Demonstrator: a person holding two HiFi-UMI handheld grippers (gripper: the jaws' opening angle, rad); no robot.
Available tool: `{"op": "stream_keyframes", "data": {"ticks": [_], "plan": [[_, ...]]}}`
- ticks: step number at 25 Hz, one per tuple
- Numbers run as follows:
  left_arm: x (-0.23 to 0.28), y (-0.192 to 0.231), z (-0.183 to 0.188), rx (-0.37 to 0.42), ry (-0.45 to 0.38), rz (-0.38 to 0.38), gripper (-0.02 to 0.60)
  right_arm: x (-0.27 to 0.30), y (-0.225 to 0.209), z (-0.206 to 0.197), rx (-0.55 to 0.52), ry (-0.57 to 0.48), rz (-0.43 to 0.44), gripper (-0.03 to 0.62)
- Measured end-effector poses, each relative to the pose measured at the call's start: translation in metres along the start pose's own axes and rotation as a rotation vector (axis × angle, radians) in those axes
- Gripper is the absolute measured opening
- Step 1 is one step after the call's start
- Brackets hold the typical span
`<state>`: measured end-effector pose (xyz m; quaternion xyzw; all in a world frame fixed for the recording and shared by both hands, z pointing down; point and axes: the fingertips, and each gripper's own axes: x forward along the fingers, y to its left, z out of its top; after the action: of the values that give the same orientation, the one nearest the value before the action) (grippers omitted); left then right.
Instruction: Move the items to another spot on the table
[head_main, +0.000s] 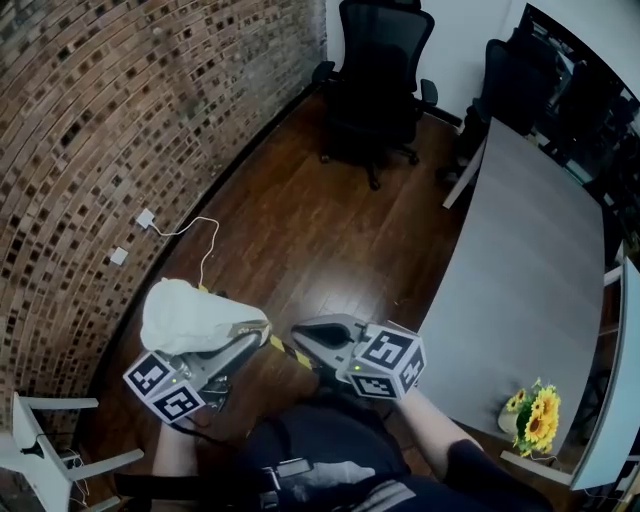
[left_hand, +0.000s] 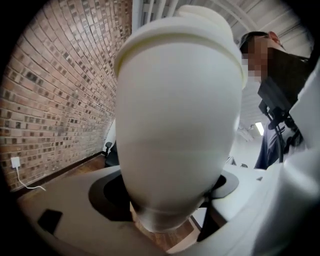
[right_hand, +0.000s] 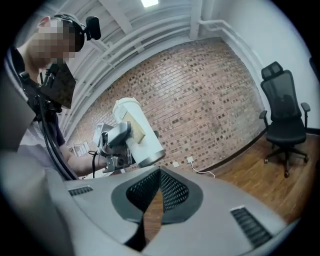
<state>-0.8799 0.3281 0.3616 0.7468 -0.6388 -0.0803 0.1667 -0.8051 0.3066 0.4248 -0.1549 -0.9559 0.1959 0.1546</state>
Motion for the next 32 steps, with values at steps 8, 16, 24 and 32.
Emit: {"op": "stream_keyframes", "data": {"ticks": [8, 16, 24, 32], "plan": [[0.054, 0.012, 0.013, 0.008, 0.037, -0.055, 0.423, -0.017, -0.050, 0.018, 0.045, -0.061, -0.063, -0.017], [0.102, 0.027, 0.015, 0.015, 0.068, -0.196, 0.423, -0.024, -0.084, 0.021, 0.083, -0.094, -0.193, -0.017], [0.133, 0.068, 0.032, 0.050, 0.087, -0.374, 0.423, 0.003, -0.117, 0.046, 0.098, -0.105, -0.354, -0.017], [0.146, 0.139, 0.059, -0.076, 0.048, -0.448, 0.423, 0.054, -0.132, 0.071, 0.074, -0.075, -0.448, -0.017]]}}
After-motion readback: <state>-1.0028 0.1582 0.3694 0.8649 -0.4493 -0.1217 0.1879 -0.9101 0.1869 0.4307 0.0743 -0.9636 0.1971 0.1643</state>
